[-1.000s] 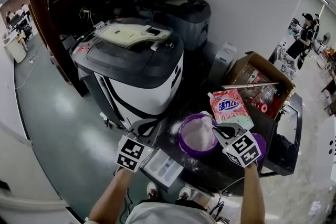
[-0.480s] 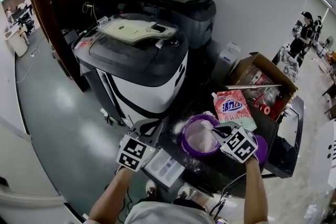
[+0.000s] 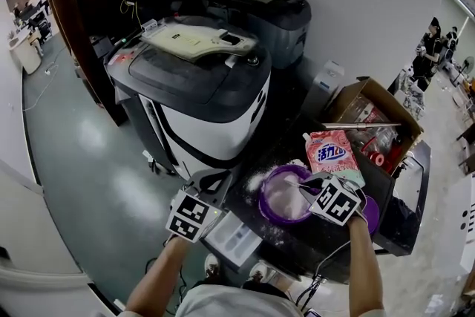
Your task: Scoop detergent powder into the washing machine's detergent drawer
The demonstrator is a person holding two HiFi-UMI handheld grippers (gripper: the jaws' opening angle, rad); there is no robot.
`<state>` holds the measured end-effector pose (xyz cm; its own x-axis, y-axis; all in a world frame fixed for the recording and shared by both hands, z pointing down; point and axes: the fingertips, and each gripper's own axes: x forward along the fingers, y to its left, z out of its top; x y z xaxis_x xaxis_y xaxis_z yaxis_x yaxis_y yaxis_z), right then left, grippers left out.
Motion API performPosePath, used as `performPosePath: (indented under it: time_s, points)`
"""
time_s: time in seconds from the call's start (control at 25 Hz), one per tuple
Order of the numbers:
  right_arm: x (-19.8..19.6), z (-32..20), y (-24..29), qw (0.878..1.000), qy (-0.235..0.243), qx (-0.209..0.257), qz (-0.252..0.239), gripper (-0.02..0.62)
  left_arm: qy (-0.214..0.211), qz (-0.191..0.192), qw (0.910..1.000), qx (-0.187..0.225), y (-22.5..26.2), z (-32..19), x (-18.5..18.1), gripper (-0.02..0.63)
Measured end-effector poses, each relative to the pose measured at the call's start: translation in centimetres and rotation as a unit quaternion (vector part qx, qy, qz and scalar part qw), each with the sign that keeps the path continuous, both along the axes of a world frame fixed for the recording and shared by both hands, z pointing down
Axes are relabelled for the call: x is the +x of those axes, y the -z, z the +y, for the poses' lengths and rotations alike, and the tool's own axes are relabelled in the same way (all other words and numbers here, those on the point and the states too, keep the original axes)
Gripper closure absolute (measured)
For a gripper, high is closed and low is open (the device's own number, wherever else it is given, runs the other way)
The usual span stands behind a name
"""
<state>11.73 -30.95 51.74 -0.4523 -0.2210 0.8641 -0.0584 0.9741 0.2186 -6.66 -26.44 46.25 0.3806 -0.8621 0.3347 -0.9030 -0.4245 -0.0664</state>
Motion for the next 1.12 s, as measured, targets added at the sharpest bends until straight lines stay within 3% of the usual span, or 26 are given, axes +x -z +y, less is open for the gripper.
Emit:
performPosePath:
  time_s: [0.28,0.8,1.12]
  points:
    - [-0.5,0.3,-0.9,1.000,0.015,-0.023,0.013,0.591,0.005,0.003,1.0000,-0.005,-0.4,-0.3,-0.5,0.597]
    - [-1.6,0.8,-1.6,0.997,0.051,-0.022,0.056,0.591,0.007,0.007,0.9999,-0.010,-0.6,-0.4,-1.1,0.597]
    - [-2.2,1.7,-1.8,0.992,0.076,-0.053,0.081,0.591,0.007,0.007,0.9999,-0.010,-0.5,-0.2,-1.4,0.597]
